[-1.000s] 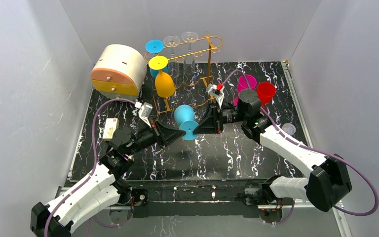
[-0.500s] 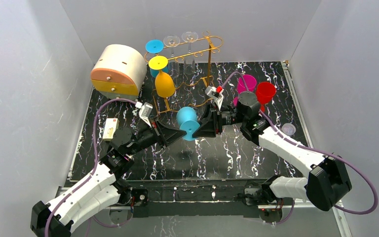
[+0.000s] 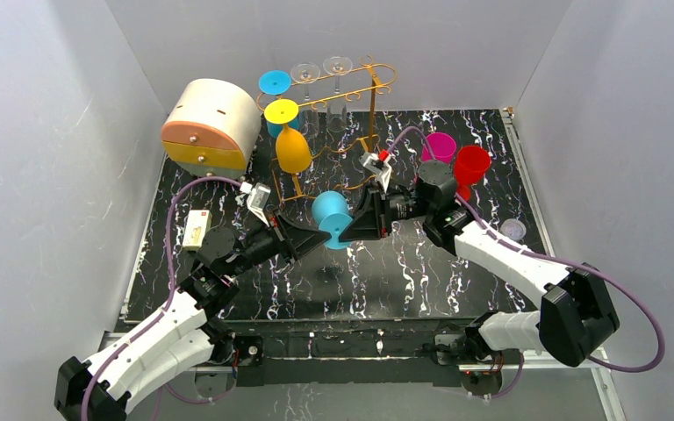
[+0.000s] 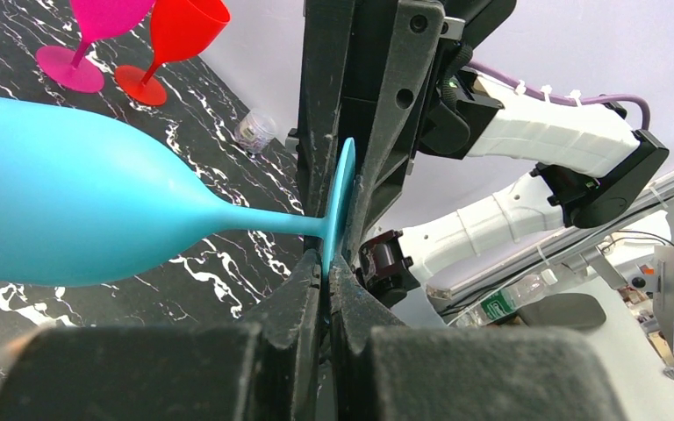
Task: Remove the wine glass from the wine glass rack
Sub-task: Place the wine glass at the center of the board.
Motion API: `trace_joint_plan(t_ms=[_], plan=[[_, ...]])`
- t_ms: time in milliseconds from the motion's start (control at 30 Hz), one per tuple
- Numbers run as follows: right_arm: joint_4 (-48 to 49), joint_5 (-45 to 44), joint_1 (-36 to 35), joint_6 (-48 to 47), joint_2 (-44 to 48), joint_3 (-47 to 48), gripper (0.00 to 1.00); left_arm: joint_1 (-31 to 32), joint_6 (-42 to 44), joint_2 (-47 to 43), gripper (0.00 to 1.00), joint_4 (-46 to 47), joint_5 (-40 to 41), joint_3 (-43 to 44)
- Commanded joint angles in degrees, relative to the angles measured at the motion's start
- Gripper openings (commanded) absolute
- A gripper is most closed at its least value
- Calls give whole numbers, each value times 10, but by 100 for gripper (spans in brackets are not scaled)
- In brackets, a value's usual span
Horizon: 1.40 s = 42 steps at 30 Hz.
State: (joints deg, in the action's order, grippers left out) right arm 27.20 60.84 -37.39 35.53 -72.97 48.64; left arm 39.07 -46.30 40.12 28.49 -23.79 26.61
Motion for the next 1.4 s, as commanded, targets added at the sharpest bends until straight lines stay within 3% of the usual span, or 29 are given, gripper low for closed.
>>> trace_joint_plan(t_ms=[0, 167, 300, 433, 533, 667, 767, 867, 1000, 1167, 1367], plan=[[42, -14, -1, 23, -11, 26, 26, -2, 1, -12, 0, 26, -13, -4], [55, -10, -1, 31, -17, 28, 14, -1, 5, -22, 0, 12, -6, -4], [91, -55, -2, 32, -5, 2, 3, -1, 21, -28, 0, -23, -1, 5], [134, -65, -3, 30, 12, -28, 1, -2, 50, -25, 2, -96, 2, 35], [93, -90, -3, -11, 27, -31, 1, -2, 53, -19, 25, -146, 6, 62], [71, -98, -3, -46, 36, -40, 1, -1, 66, -25, 69, -219, 36, 90], [57, -103, -4, -84, 46, -57, 1, -2, 69, -43, 87, -265, 84, 102], [52, -105, -7, -187, 62, -87, 1, -2, 71, -61, 98, -318, 134, 113], [60, -86, -11, -313, 86, -143, 1, -2, 85, -60, 98, -390, 194, 146], [-39, -67, -18, -491, 93, -162, 1, -1, 82, 1, 98, -512, 282, 195], [-112, -68, -21, -631, 122, -178, 1, -4, 54, 37, 98, -523, 305, 210]])
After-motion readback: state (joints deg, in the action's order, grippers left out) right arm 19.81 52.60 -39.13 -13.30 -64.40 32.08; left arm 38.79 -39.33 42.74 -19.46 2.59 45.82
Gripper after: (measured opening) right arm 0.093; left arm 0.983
